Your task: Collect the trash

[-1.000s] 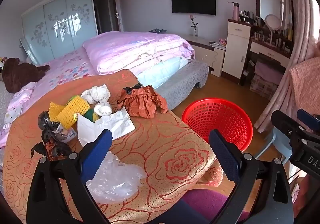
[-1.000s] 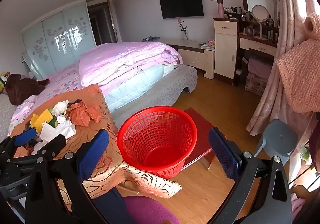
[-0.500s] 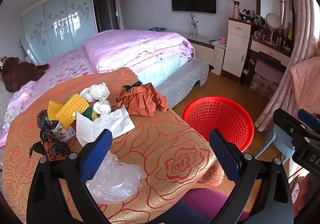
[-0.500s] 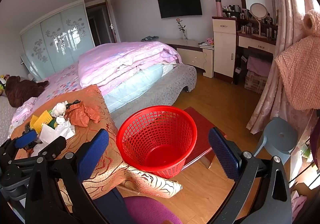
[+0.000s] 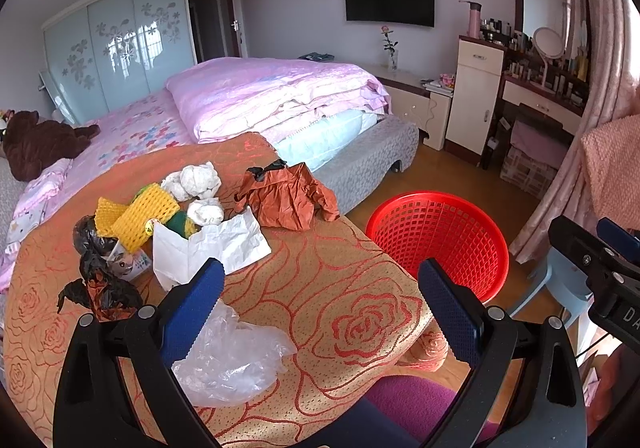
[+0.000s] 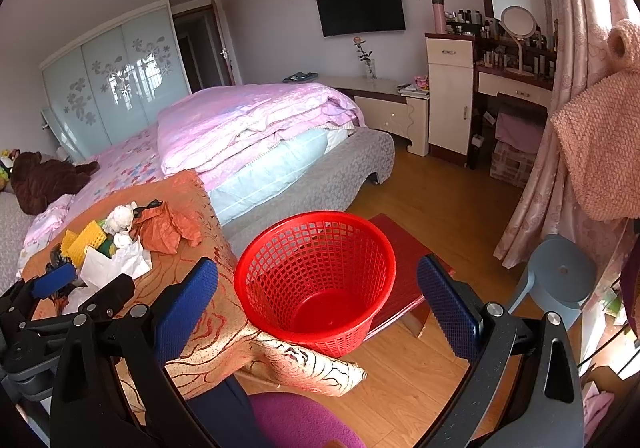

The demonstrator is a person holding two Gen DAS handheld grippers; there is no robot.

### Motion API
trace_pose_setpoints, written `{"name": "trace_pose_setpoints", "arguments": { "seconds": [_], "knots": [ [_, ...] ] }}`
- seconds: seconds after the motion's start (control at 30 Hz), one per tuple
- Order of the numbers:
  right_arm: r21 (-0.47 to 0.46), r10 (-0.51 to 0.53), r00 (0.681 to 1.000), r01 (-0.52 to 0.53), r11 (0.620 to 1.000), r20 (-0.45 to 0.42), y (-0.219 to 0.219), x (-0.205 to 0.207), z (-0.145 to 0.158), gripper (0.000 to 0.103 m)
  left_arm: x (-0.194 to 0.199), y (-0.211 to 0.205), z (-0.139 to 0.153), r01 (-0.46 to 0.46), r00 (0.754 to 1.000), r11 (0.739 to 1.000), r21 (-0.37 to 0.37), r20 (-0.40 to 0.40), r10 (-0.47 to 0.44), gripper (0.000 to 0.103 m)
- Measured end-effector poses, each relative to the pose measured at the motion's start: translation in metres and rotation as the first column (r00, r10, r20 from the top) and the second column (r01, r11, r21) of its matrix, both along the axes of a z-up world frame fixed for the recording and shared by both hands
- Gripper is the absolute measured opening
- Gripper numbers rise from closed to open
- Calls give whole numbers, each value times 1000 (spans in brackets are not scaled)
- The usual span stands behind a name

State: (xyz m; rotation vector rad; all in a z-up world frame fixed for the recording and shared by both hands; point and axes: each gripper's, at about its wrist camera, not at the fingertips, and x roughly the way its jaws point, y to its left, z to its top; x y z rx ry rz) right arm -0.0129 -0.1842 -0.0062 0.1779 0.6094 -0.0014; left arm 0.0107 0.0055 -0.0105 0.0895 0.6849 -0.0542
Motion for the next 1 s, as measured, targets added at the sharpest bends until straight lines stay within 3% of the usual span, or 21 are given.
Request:
{"name": "trace_pose_setpoints", "arguments": {
  "seconds": [1.0],
  "knots": [
    [2, 1, 1000, -1, 1000, -3, 3, 3, 0, 96, 1, 0, -1, -1, 1000, 1000, -2, -1, 1, 94]
  ]
}}
